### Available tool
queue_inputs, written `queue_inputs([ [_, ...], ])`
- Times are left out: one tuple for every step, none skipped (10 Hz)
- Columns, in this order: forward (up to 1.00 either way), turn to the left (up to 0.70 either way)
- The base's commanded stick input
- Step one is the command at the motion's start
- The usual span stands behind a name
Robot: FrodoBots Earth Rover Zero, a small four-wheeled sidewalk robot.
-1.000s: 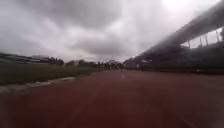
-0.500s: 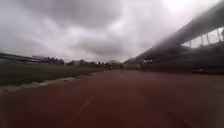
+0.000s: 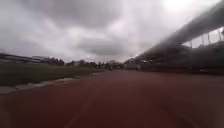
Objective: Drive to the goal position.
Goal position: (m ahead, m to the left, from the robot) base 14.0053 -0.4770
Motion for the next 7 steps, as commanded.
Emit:
queue_inputs([
  [0.5,0.02],
  [0.5,0.02],
  [0.5,0.02],
  [0.5,0.02],
  [0.5,0.02],
  [0.5,0.02],
  [0.5,0.02],
])
